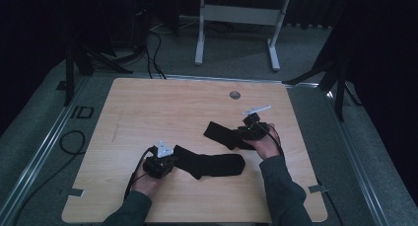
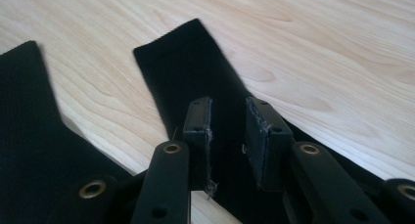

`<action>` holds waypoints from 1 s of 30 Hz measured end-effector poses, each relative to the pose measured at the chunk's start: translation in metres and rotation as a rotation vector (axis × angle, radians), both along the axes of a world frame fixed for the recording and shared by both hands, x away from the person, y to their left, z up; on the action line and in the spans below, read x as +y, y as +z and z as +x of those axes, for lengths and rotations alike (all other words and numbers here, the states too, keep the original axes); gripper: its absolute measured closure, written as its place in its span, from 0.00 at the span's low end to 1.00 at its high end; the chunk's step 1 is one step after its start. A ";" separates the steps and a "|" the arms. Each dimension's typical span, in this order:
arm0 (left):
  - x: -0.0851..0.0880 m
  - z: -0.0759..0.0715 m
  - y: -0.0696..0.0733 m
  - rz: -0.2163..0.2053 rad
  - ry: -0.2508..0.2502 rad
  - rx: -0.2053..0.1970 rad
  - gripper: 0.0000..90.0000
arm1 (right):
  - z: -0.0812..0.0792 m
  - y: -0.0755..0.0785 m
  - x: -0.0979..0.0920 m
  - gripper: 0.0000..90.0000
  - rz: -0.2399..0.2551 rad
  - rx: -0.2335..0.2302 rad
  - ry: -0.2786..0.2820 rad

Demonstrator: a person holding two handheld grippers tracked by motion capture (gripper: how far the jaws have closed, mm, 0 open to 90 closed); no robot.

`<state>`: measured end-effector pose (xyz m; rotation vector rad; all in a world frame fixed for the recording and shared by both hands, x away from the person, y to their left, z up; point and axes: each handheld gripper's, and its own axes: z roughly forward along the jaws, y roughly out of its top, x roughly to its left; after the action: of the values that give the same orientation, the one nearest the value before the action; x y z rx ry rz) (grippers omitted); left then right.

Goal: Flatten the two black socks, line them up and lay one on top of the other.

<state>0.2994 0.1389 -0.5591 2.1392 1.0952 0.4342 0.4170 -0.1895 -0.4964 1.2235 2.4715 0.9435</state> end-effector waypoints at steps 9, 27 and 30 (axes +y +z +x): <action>0.000 0.000 0.000 0.000 -0.001 0.000 0.96 | 0.018 -0.020 0.031 0.68 -0.108 0.010 0.100; -0.001 0.000 0.000 0.004 -0.003 -0.001 0.96 | 0.036 -0.043 0.061 0.60 -0.166 0.052 0.134; -0.002 0.000 0.000 0.005 -0.004 -0.002 0.96 | 0.036 -0.043 0.060 0.72 -0.163 0.054 0.108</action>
<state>0.2992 0.1373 -0.5591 2.1444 1.0895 0.4372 0.4535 -0.1292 -0.5390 1.0869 2.6203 0.7250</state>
